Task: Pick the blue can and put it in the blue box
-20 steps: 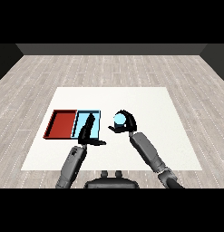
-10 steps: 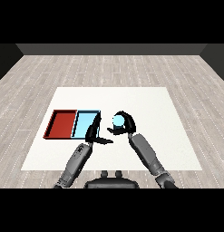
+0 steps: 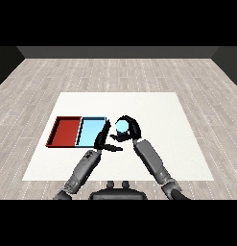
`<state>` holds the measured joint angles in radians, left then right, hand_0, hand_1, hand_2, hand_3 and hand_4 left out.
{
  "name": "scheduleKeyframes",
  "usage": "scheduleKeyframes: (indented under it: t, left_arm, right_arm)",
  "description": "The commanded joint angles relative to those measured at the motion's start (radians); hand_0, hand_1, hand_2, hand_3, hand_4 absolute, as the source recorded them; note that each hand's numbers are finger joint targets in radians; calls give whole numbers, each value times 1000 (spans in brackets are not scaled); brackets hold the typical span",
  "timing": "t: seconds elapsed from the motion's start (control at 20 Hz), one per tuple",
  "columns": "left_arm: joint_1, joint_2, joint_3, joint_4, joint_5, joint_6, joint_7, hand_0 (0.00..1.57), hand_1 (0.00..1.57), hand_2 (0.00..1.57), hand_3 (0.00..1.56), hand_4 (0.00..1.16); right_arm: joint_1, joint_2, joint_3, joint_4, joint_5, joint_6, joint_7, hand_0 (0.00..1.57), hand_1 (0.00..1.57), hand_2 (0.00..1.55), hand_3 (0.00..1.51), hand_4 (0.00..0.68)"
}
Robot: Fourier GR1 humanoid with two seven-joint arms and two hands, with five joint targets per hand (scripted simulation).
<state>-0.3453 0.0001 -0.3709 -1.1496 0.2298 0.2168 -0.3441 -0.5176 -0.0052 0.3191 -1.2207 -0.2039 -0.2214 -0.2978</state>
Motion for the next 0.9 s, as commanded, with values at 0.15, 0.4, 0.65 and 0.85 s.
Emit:
scheduleKeyframes:
  t: [0.15,0.4,0.65,0.85]
  left_arm:
    - [-70,0,-69,86,73,68,-31,0,0,0,0,0]
    - [-118,0,-62,190,120,14,-110,0,0,0,0,0]
    - [-132,0,-93,144,102,51,-67,0,0,0,0,0]
    - [-116,0,-134,92,109,102,-31,0,0,0,0,0]
  right_arm:
    - [51,3,-20,27,3,82,-68,1397,1397,1450,1411,677]
    - [-3,5,-8,-33,36,42,36,1396,1396,1431,1395,654]
    - [-34,5,66,-19,7,-17,31,1419,1419,1430,1388,651]
    - [-27,5,115,57,-41,-14,-48,1420,1420,1442,1399,617]
